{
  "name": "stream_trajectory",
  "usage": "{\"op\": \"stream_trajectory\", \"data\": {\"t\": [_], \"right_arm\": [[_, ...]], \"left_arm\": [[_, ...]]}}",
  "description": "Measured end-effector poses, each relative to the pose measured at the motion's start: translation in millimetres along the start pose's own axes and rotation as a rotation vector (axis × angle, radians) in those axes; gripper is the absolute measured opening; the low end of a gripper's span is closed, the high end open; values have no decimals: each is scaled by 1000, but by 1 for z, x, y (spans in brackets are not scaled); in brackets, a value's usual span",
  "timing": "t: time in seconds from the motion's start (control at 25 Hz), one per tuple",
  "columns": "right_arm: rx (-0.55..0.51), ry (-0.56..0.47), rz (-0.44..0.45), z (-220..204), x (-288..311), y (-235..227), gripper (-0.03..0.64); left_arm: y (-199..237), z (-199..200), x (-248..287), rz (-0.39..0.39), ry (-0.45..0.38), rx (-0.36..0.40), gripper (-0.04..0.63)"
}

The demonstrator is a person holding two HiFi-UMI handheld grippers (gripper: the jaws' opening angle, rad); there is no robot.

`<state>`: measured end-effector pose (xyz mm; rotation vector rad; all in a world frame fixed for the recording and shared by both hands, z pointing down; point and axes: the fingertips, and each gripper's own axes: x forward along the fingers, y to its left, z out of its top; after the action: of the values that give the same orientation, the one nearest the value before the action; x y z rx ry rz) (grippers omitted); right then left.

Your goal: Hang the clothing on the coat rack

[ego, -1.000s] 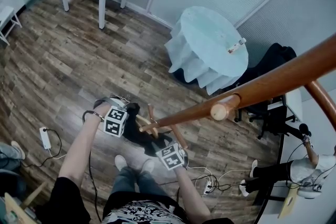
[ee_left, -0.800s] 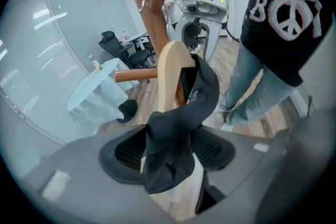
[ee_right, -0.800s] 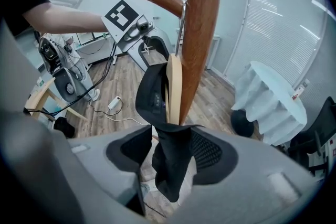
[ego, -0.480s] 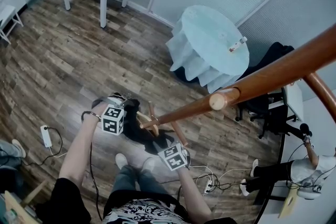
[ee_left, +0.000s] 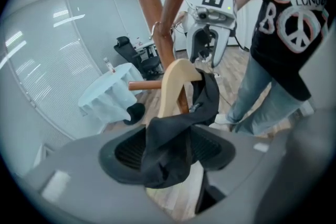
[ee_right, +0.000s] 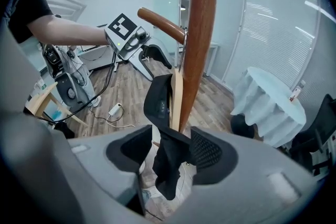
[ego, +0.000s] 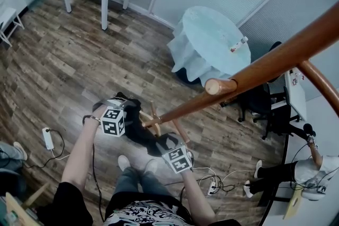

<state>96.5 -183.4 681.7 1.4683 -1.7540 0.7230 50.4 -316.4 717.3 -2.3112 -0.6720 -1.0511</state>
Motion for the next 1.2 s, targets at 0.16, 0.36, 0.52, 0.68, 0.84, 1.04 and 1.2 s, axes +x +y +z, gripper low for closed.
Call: {"op": "stream_trajectory", "data": {"t": [0.16,0.36,0.52,0.68,0.84,1.04,1.2], "right_arm": [[3,-11,-12,0,-5,0,225],[6,-45,-46,-2,-14,-1,225],[15,-74,-68,-5,-22,-4,219],[13,-102,-85,-11,-33,-6,218],[28,-189,-120,-8,-47,-12,178],[-14,-299,-140,-4,-70,-4,0],[23,-370,-117,-15,-98,8,0]], "left_arm": [[-3,1,-6,10,3,-13,232],[-9,0,-13,40,-3,-47,232],[-7,9,-21,120,-64,-145,231],[-7,24,-32,250,-148,-269,204],[-14,36,-42,392,-199,-384,101],[-46,52,-48,504,-188,-482,-11],[-79,77,-61,602,-203,-601,-11]]}}
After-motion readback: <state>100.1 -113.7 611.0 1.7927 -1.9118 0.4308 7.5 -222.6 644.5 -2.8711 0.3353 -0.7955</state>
